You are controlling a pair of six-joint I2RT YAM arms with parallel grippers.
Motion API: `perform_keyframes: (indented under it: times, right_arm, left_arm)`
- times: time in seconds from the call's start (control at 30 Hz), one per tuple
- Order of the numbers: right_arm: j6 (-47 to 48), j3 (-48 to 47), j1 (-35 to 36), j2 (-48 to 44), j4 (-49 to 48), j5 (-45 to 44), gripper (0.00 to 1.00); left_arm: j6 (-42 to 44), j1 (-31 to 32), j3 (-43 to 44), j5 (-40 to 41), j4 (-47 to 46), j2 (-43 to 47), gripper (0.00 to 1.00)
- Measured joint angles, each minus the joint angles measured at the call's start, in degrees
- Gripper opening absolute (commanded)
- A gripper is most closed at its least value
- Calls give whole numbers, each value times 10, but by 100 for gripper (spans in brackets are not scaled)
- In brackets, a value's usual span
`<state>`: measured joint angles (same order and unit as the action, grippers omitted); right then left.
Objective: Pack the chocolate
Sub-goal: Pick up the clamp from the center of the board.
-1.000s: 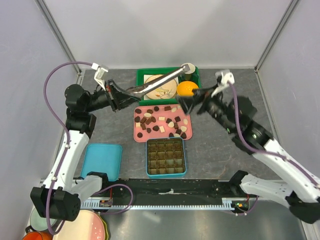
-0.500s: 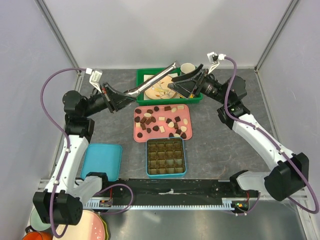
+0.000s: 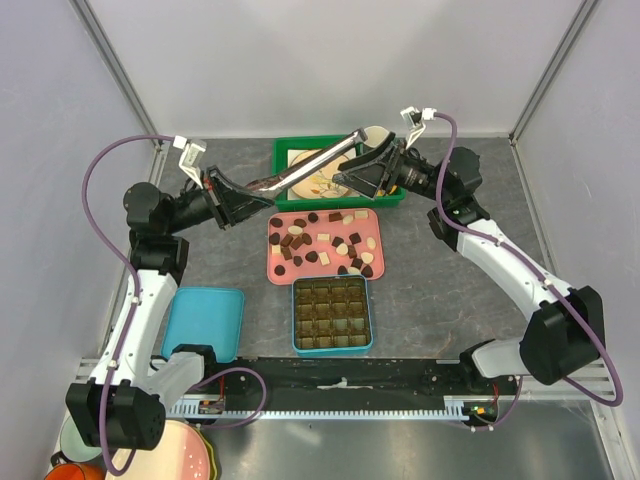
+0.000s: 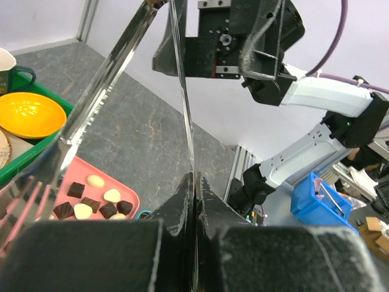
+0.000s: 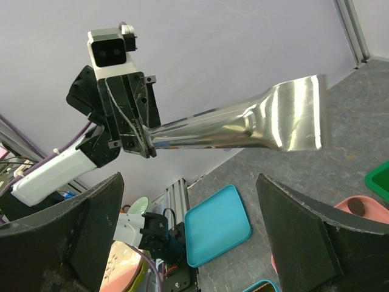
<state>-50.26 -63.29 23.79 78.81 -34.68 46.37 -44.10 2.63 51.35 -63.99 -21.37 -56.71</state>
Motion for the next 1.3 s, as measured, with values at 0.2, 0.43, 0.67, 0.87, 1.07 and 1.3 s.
perform_keyframes:
  times: [0.2,0.43,0.67,0.87,1.07,1.3]
  right_arm:
    - [12,0,-6,1,18,-12,98]
    - [-12,0,-8,29,-19,-34,98]
    - [-45,0,-4,47,-53,-49,98]
    - [-63,1,26,54,-85,-75,98]
    - [-77,24,60,60,-113,-111,96]
    - [-98,47,71,67,-155,-151,91]
  left_arm:
    - [0,1,0,-26,-2,0,2]
    - [0,3,0,-42,-2,2,2]
    - [3,8,0,-42,-2,2,2]
    - [14,20,0,-42,-2,1,2]
    - [21,21,0,-38,-1,1,2]
    - [21,21,0,-26,-3,-2,2]
